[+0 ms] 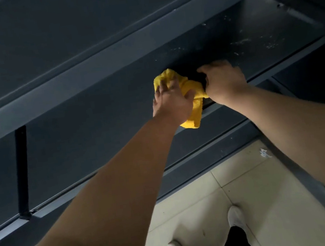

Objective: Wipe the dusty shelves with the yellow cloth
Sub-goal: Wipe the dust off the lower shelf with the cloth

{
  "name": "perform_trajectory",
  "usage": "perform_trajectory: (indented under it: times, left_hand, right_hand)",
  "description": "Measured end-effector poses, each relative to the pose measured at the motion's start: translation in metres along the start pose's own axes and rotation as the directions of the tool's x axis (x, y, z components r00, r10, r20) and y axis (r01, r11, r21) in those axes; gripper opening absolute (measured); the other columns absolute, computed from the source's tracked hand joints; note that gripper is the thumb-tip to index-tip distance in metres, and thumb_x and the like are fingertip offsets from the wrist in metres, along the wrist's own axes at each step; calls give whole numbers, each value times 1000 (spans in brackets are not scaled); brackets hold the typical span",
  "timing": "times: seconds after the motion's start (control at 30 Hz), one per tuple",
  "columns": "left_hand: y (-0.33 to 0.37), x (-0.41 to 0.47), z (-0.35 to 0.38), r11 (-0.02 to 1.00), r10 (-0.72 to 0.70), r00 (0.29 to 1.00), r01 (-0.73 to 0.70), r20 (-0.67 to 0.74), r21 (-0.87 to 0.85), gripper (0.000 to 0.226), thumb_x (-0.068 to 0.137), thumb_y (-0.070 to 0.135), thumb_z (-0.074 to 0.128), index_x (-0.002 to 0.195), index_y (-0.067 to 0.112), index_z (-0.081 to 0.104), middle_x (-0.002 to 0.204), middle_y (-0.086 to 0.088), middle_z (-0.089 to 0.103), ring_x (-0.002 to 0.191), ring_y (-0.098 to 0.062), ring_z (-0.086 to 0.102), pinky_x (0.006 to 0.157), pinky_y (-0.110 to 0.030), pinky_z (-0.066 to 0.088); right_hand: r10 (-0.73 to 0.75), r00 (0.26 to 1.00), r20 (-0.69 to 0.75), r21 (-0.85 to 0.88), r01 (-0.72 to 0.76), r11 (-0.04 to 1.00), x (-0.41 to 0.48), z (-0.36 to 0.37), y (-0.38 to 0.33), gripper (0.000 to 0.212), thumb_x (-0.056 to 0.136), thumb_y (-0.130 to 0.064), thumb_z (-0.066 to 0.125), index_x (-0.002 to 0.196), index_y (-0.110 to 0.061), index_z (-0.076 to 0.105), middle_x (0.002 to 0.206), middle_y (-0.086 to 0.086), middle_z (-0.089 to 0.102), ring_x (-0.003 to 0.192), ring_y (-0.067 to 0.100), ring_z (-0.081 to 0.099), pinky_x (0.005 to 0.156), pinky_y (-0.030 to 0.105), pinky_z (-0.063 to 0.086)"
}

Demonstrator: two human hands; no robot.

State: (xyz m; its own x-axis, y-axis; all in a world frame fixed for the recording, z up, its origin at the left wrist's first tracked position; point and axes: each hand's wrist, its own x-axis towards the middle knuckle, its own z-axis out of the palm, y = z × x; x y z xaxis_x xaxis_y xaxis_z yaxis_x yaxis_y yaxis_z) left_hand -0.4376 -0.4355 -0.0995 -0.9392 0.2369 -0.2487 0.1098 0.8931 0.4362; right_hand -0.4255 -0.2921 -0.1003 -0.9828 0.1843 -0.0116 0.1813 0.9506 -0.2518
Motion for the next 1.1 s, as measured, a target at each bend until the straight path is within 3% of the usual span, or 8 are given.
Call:
perform_trajectory:
  times: [0.1, 0.2, 0.63, 0.83, 1.1]
  left_hand:
    - [13, 9, 23, 996, -78, 996, 76, 43, 56, 74, 94, 61, 33, 153, 32, -2, 162, -11, -4, 148, -32, -6, 119, -50, 3]
    - [10, 23, 33, 984, -137, 991, 136, -5, 113, 71, 97, 56, 28, 153, 31, -8, 161, -12, -12, 148, -31, -13, 119, -49, -5]
    - [-3, 88, 20, 957, -252, 953, 271, -168, 99, 75, 91, 69, 19, 154, 32, 3, 162, -10, -1, 149, -29, -6, 119, -48, -3]
    - [-5, 122, 19, 959, -210, 949, 247, -233, 142, 74, 89, 70, 23, 152, 34, 10, 162, -6, 7, 149, -28, -1, 119, -47, 1]
    - [31, 159, 25, 979, -122, 973, 151, -198, 140, 77, 86, 71, 29, 152, 34, 12, 162, -1, 11, 149, -26, 0, 119, -46, 3]
  right_hand:
    - [6, 999, 33, -47, -5, 999, 2, -3, 23, 47, 90, -9, 49, 134, -24, 52, 134, 9, 53, 124, 32, 45, 96, 43, 39]
    - [-9, 998, 69, -44, 13, 999, 9, -1, 43, 48, 90, -7, 49, 135, -23, 51, 139, 6, 49, 126, 30, 43, 98, 44, 38]
    - [-148, 988, 43, -37, 150, 988, 47, 7, 67, 50, 89, -9, 52, 137, -24, 50, 137, 3, 53, 129, 28, 41, 103, 46, 34]
    - [-128, 991, -42, -37, 127, 991, 48, 8, 90, 48, 90, -9, 52, 136, -23, 52, 133, 4, 57, 126, 29, 45, 98, 45, 37]
    - [-139, 985, -97, -13, 138, 990, 42, 12, 94, 47, 89, -5, 52, 133, -21, 56, 128, 6, 61, 119, 30, 51, 95, 43, 39]
